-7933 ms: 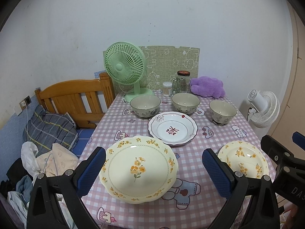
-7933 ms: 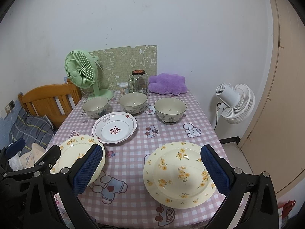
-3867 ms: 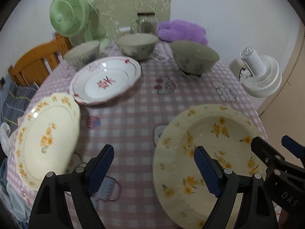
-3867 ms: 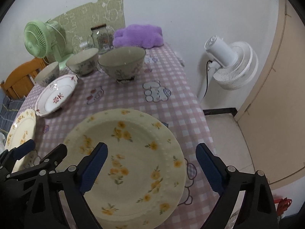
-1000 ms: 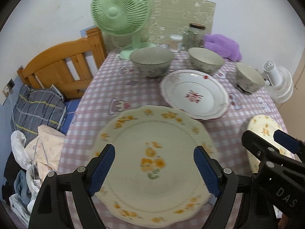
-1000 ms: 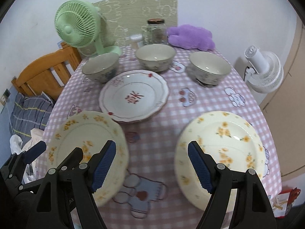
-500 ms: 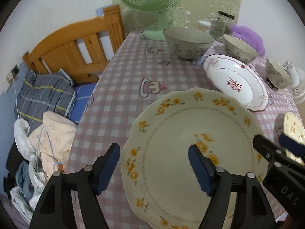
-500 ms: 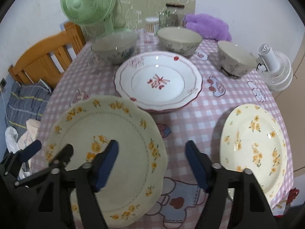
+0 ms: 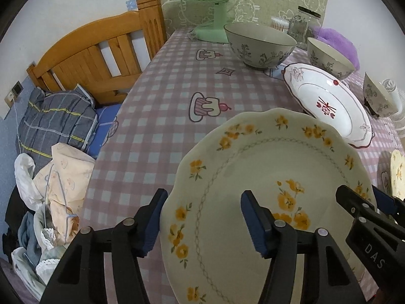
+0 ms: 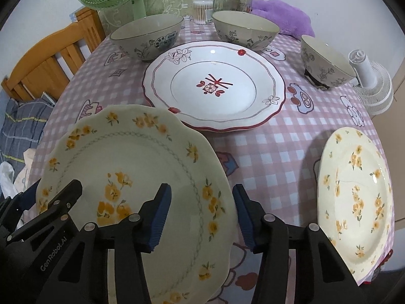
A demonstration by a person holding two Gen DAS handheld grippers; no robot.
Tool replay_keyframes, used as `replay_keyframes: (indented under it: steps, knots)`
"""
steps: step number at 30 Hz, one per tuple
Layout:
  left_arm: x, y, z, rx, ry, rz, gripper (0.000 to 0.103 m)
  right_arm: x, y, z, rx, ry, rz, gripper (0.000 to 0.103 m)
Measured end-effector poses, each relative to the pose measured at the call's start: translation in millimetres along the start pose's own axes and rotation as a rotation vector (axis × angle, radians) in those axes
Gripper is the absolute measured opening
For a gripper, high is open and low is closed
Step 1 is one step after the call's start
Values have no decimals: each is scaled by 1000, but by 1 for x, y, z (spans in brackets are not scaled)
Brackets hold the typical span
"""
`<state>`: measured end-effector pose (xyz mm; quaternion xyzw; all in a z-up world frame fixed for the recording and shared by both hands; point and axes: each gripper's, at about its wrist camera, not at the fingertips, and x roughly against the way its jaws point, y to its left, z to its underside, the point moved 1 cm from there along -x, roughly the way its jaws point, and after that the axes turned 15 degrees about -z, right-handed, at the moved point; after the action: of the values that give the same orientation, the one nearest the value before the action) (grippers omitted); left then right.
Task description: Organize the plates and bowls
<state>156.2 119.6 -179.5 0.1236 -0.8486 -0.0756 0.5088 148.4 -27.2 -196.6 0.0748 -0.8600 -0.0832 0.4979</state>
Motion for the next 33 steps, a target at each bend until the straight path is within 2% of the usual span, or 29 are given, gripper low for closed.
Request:
replay_keyframes:
  steps: [7, 10, 20, 28, 32, 33]
  knots:
    - [-6, 0, -2, -3, -1, 20, 62, -8, 0, -2, 4, 10, 16, 54]
    - [-8, -2, -3, -13, 3, 41, 68, -8, 0, -2, 5, 3, 21, 54]
    - [-2, -5, 3, -41, 25, 57, 68, -5, 0, 2, -18, 32, 43, 54]
    - [7, -12, 15, -67, 34, 73, 69, 3, -10, 13, -43, 52, 25, 54]
    - [8, -22, 15, -108, 19, 92, 77, 5, -16, 15, -43, 48, 23, 55]
    - [8, -24, 14, -110, 17, 95, 77, 5, -15, 15, -41, 48, 24, 59]
